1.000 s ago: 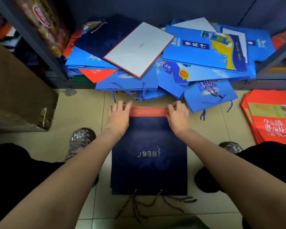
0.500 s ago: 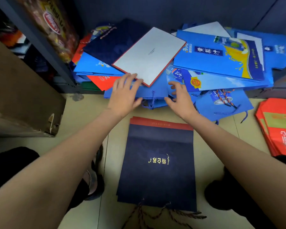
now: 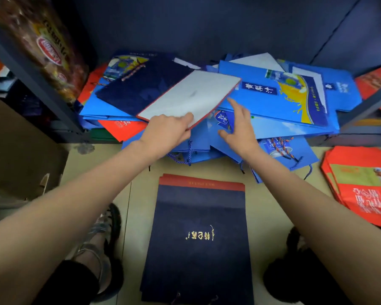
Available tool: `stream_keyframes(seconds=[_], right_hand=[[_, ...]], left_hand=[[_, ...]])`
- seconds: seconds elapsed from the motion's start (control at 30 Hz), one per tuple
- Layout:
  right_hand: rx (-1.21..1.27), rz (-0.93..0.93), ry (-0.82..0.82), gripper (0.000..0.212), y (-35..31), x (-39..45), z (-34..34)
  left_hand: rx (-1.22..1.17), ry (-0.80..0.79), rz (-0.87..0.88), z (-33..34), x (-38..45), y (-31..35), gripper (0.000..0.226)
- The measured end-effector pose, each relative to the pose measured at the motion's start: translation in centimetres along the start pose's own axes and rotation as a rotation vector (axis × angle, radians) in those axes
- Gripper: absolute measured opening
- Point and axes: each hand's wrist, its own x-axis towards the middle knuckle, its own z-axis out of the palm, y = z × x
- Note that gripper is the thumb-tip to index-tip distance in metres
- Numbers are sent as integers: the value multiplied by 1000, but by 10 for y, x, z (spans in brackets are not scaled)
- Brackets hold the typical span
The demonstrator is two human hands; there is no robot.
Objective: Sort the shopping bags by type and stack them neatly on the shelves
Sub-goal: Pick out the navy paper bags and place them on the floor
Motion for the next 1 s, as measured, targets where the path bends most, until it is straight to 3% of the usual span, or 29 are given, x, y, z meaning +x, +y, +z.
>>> stream_keyframes(seconds=[0.07,0.13,0.27,0.43,0.6,0.73,1.0], right_hand=[[-265,-145,83,66,-3,2,-20],[-375,-289,102,39,-11,2,-38],[-281,-482,-13,12,-49,-12,-86],[-412,-687,167,36,-119,-29,-158],[-359,-762,170,35,-158,-57,-196],[-394,-661,45,42,-142,-70,-175],[-521,-345,-258,41,-27,-91,-28]], left_hand=[[-78,155,182,-21,-25,-5,21],[-141,188,242,-39,-47,-7,13],[-415,306,50,-90,-64,0,12],[-672,607,-147,-174,-48,10,13],[-813,763,-196,-221,-40,11,14],[-705,534,-280,-190,-42,6,32],[-577,-212,-371,-26,-109,19,44]])
